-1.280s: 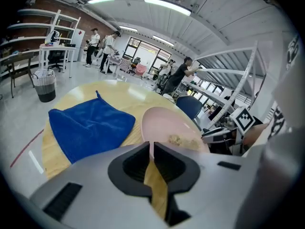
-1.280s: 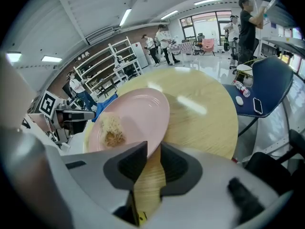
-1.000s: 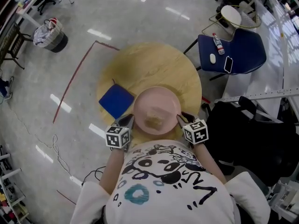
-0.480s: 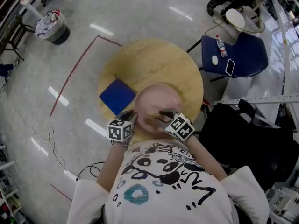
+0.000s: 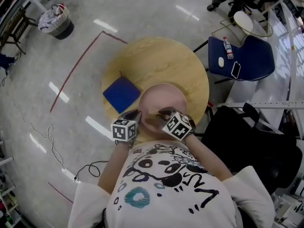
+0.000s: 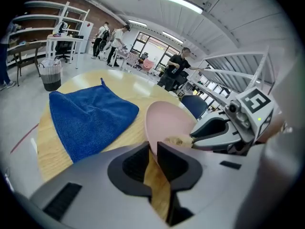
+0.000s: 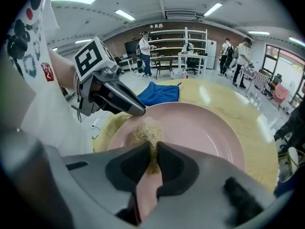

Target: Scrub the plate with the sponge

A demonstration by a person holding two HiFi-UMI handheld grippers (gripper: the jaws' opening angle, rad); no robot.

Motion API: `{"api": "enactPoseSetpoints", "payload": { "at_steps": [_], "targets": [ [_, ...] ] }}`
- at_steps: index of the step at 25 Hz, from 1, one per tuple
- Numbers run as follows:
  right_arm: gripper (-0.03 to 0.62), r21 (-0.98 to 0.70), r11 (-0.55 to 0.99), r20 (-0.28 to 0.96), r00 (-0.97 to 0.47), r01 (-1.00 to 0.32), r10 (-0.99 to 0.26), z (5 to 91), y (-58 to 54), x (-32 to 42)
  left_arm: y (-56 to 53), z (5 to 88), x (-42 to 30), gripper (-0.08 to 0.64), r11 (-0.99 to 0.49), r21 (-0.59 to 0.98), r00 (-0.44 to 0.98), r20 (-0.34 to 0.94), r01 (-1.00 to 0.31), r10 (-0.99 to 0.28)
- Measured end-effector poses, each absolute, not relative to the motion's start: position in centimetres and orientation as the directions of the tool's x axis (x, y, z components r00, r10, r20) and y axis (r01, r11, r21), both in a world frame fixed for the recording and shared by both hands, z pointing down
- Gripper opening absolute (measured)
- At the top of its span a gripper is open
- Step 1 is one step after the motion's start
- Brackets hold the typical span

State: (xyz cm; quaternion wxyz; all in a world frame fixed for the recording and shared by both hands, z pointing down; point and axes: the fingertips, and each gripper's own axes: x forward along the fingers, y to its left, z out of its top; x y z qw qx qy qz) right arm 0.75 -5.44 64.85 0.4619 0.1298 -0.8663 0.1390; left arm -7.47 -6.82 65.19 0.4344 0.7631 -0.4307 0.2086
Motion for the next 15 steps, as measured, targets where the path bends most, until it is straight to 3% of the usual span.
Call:
{"api": "enactPoseSetpoints", "payload": {
  "at_steps": [15],
  "targets": [
    [0.055, -0.018, 0.942, 0.852, -0.498, -0.335, -0.161, 65.0, -10.8, -1.8, -6.7, 65.2, -7.6, 0.063, -0.277, 0.465, 0.540, 0.700, -0.841, -0.467]
  ]
}}
